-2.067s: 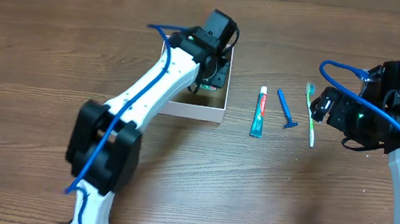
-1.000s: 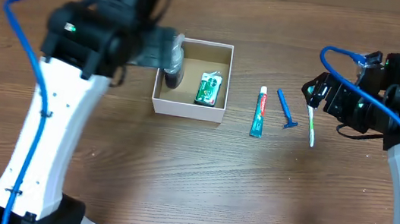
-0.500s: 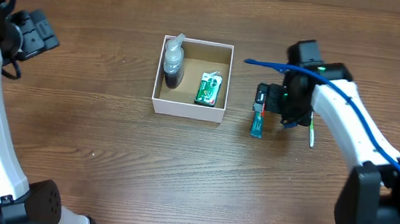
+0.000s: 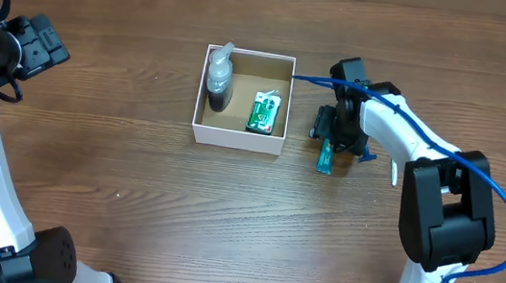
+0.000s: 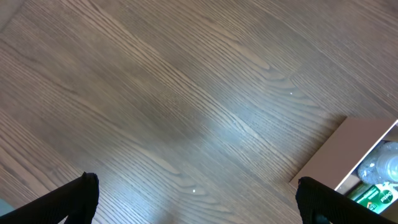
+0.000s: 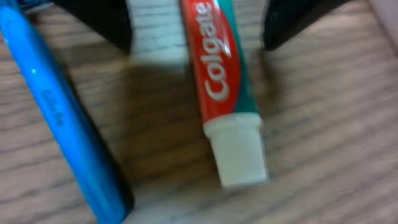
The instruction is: Pack container
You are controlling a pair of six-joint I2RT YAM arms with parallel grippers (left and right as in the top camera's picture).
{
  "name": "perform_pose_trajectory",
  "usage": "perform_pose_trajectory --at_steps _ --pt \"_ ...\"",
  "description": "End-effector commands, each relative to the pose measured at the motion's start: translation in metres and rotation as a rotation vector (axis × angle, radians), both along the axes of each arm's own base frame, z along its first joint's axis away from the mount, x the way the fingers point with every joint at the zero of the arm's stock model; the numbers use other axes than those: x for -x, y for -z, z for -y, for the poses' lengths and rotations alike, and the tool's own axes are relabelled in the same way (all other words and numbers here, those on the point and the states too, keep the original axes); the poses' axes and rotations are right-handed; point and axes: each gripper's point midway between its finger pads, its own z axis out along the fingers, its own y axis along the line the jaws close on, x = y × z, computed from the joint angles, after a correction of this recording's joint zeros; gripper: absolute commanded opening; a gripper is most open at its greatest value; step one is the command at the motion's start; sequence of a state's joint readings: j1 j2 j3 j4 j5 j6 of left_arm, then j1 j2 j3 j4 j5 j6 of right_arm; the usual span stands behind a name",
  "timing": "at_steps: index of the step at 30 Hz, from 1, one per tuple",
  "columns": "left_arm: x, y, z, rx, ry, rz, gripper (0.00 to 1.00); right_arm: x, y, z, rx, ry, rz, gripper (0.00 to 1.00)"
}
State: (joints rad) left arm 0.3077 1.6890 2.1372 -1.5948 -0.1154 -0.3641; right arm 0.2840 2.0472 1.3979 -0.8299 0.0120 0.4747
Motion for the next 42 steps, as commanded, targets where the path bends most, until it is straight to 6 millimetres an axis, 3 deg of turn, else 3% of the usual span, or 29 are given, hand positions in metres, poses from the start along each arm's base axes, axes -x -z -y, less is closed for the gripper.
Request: perform_pose_trajectory --at_steps 1,6,8,9,12,17,22,24,27,30,35,42 --pt "-0.001 -0.001 0.001 0.01 -0.007 0.006 1.0 -0.008 0.002 0.0 0.012 0.025 0.02 0.57" --pt "-0.001 -0.001 0.001 0.01 -0.007 0.006 1.0 -0.009 0.002 0.009 0.064 0.031 0.027 0.37" --pt "-0.001 -0.001 0.001 0.01 -0.007 0.006 1.0 -0.007 0.002 0.015 0.094 0.035 0.023 0.35" --pt "-0.001 -0.001 0.001 0.01 -0.007 0.006 1.0 -0.005 0.001 0.017 0.105 0.035 0.017 0.27" --pt "-0.001 -0.001 0.001 0.01 -0.007 0.006 1.0 -0.002 -0.01 0.02 0.121 0.036 0.013 0.19" --pt "-0.001 -0.001 0.001 0.01 -0.007 0.006 1.0 -0.003 -0.054 0.027 0.14 0.042 0.075 0.17" --pt "-0.001 -0.001 0.001 0.01 -0.007 0.006 1.0 0.003 -0.126 0.026 0.096 0.043 0.211 0.17" --pt "-0.001 -0.001 0.001 0.011 -0.007 0.006 1.0 0.009 -0.153 0.009 0.026 -0.041 0.268 0.17" --pt "-0.001 -0.001 0.001 0.01 -0.007 0.006 1.0 0.023 -0.187 -0.041 -0.118 -0.29 0.354 0.18" --pt "-0.001 -0.001 0.001 0.01 -0.007 0.006 1.0 0.039 -0.205 -0.092 -0.193 -0.557 0.433 0.18" --pt "-0.001 -0.001 0.001 0.01 -0.007 0.006 1.0 0.047 -0.205 -0.152 -0.17 -0.861 0.544 0.18" --pt "-0.001 -0.001 0.001 0.01 -0.007 0.006 1.0 0.011 -0.181 -0.175 -0.144 -0.856 0.611 0.18"
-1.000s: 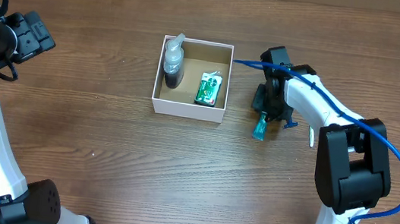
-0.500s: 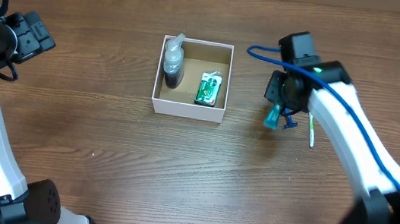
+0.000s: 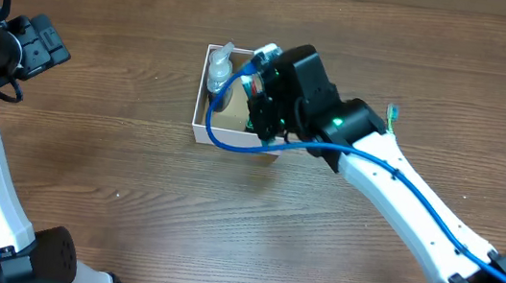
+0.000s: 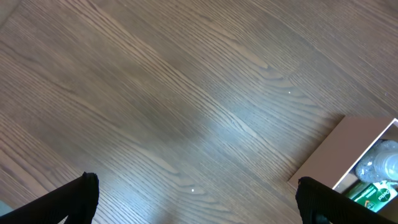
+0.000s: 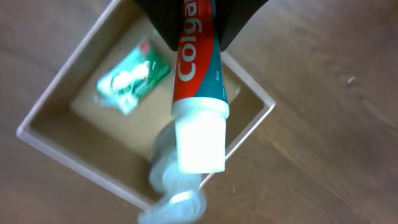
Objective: Pack container
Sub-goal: 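Place the toothpaste tube into the box with the right gripper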
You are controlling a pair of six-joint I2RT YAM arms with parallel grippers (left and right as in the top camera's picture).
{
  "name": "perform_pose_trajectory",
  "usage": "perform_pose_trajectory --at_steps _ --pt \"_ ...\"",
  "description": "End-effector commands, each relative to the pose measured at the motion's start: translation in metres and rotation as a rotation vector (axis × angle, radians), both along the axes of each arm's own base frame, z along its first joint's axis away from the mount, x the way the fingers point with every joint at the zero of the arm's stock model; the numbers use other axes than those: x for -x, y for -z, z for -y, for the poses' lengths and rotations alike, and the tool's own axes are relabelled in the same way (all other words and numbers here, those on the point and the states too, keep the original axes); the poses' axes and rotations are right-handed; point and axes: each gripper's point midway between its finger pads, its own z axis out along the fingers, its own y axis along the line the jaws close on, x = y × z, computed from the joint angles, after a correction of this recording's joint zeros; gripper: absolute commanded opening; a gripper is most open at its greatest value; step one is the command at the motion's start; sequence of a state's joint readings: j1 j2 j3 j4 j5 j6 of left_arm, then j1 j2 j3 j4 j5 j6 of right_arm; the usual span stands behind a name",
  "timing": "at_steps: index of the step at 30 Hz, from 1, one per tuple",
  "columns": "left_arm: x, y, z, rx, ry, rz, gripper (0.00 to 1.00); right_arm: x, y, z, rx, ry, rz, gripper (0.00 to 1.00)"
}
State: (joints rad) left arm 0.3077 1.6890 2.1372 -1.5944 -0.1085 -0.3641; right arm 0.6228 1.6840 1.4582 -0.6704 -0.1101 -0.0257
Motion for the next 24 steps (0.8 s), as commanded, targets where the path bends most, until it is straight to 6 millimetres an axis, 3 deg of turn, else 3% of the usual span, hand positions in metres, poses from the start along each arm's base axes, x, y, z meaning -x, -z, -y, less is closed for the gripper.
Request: perform_pose_trajectory --at_steps 1,7,8,9,10,13,16,18,19,20,22,24 --pt "0.0 -0.001 0.0 0.005 -0.009 0.004 1.0 -0.019 0.017 -0.004 0.026 -0.008 0.021 0.18" --pt "0.0 -0.001 0.0 0.004 -0.01 0.004 1.0 -0.036 0.037 -0.013 0.028 -0.001 0.036 0.19" --pt "0.0 -0.001 0.0 0.005 -0.009 0.004 1.0 -0.037 0.036 -0.013 0.028 -0.005 0.043 0.28" --pt "0.0 -0.001 0.0 0.005 -0.009 0.004 1.0 -0.038 0.036 -0.013 0.033 -0.014 0.054 0.55" --pt "0.0 -0.001 0.0 0.005 -0.009 0.004 1.0 -0.04 0.034 -0.012 0.036 -0.007 0.06 0.71" --pt "0.0 -0.001 0.0 0.005 -0.009 0.004 1.0 -0.045 0.026 -0.001 0.066 0.052 0.089 0.81" --pt "0.0 -0.001 0.0 0.005 -0.009 0.004 1.0 -0.046 0.003 0.012 0.085 0.097 0.133 0.81" --pt "0.0 -0.001 0.0 0.004 -0.01 0.004 1.0 -0.048 -0.023 0.033 0.097 0.22 0.177 0.81" --pt "0.0 -0.001 0.0 0.005 -0.009 0.004 1.0 -0.048 -0.044 0.058 0.098 0.339 0.21 0.84" --pt "0.0 -0.001 0.0 0.005 -0.01 0.004 1.0 -0.047 -0.054 0.071 0.093 0.393 0.217 0.84" --pt "0.0 -0.001 0.0 0.005 -0.01 0.004 1.0 -0.044 -0.067 0.105 0.077 0.509 0.202 0.86" --pt "0.0 -0.001 0.0 0.004 -0.01 0.004 1.0 -0.044 -0.068 0.143 0.06 0.63 0.151 0.87"
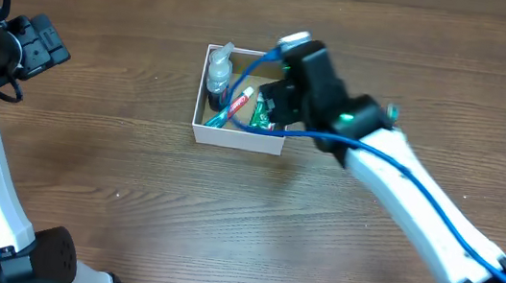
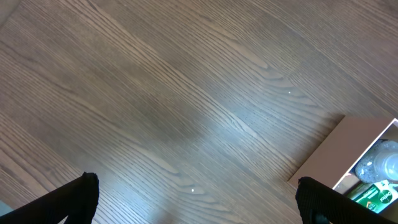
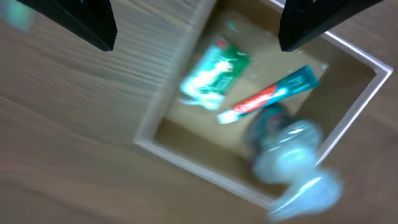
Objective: Pack container
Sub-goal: 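Place the toothpaste tube into the box with the right gripper, then grasp the blue razor with the right gripper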
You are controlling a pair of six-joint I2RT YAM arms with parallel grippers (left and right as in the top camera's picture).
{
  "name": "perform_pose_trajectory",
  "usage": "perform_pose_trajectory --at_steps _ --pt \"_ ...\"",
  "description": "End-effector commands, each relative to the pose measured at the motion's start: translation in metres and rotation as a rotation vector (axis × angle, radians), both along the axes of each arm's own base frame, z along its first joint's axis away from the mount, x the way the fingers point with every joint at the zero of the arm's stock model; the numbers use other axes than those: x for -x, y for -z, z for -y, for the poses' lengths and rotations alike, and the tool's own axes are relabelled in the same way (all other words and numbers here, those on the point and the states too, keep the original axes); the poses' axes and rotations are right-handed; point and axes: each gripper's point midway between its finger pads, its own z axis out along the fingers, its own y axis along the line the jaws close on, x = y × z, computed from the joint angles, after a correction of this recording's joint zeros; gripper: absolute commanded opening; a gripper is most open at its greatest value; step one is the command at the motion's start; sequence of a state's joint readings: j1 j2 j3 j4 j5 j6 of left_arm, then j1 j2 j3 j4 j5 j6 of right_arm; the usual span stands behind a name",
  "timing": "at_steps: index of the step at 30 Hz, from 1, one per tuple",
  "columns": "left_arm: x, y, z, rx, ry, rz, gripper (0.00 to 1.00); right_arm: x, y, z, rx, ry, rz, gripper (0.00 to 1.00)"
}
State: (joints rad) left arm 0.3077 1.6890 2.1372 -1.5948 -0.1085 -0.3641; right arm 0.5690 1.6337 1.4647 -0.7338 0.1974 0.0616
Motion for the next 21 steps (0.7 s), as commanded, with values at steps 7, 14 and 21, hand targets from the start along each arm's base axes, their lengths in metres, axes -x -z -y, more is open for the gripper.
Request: perform_pose_trajectory --at_steps 7,14,21 --pt "0.0 -0.001 0.0 0.004 -0.01 0.004 1.0 -0.014 0.019 0.163 -0.234 0.503 -0.246 0.87" --pt "0.0 -0.001 0.0 0.004 -0.009 0.005 1.0 -0.019 0.11 0.163 -0.19 0.418 -0.491 0.81" --pt "0.0 -0.001 0.0 0.004 -0.009 0.005 1.0 -0.015 0.181 0.17 -0.095 0.442 -0.635 0.71"
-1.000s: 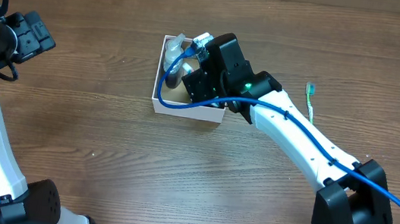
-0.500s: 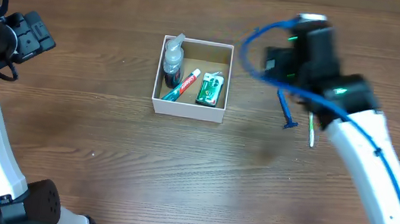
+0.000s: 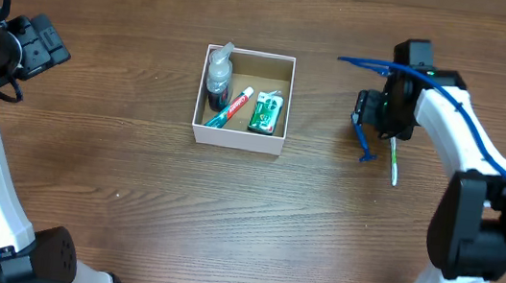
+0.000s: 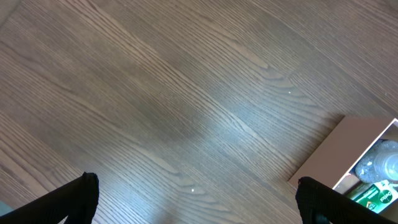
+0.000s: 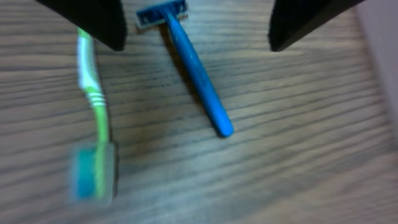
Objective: Pack container
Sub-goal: 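Grasp the blue razor with the right gripper, then drop the blue razor into the box with the right gripper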
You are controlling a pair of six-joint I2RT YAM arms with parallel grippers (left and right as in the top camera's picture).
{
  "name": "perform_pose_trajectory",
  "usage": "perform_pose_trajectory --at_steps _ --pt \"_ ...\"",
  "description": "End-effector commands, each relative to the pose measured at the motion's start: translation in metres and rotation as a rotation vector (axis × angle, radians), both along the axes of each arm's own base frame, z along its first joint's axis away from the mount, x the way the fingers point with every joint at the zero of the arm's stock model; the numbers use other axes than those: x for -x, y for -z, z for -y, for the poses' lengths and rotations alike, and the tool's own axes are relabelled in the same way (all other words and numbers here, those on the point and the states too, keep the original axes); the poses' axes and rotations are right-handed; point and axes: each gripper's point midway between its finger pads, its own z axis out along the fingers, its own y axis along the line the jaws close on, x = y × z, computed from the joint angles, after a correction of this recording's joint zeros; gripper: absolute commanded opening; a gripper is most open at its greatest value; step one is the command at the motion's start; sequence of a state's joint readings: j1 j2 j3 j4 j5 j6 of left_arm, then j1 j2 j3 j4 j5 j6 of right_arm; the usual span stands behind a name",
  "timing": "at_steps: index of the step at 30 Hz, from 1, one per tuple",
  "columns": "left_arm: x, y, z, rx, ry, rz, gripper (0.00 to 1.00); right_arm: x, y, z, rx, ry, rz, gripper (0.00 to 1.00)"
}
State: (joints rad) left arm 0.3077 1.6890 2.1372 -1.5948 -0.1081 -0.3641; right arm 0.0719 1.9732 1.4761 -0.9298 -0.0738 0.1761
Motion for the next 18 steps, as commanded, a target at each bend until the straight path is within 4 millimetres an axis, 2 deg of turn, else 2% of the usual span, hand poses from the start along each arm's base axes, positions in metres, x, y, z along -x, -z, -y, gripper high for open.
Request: perform_pose_trajectory --at_steps 1,5,8,9,11,13,15,18 --pt "0.0 -0.001 0.0 0.004 -0.01 0.004 1.0 0.007 0.028 -0.002 0.006 -0.031 -0.07 0.7" --pt "0.0 -0.001 0.0 0.004 -0.01 0.004 1.0 0.016 0.051 -0.012 0.01 -0.059 -0.136 0.66" --pt "0.0 -0.001 0.0 0.004 -0.01 0.004 1.0 0.016 0.059 -0.021 0.018 -0.083 -0.142 0.56" --pt "0.0 -0.001 0.0 0.004 -0.01 0.004 1.0 0.015 0.059 -0.024 0.023 -0.09 -0.135 0.55" --pt "0.0 -0.001 0.0 0.004 -0.01 0.004 1.0 0.014 0.059 -0.025 0.032 -0.096 -0.13 0.37" --pt "0.0 -0.001 0.0 0.004 -0.01 0.004 1.0 0.018 0.06 -0.023 0.05 -0.086 -0.145 0.29" --pt "0.0 -0.001 0.0 0.004 -0.01 0.004 1.0 0.022 0.058 -0.011 0.112 -0.055 -0.163 0.18" --pt "0.0 -0.001 0.0 0.004 -0.01 0.004 1.0 0.023 0.041 -0.006 0.136 -0.011 -0.155 0.12"
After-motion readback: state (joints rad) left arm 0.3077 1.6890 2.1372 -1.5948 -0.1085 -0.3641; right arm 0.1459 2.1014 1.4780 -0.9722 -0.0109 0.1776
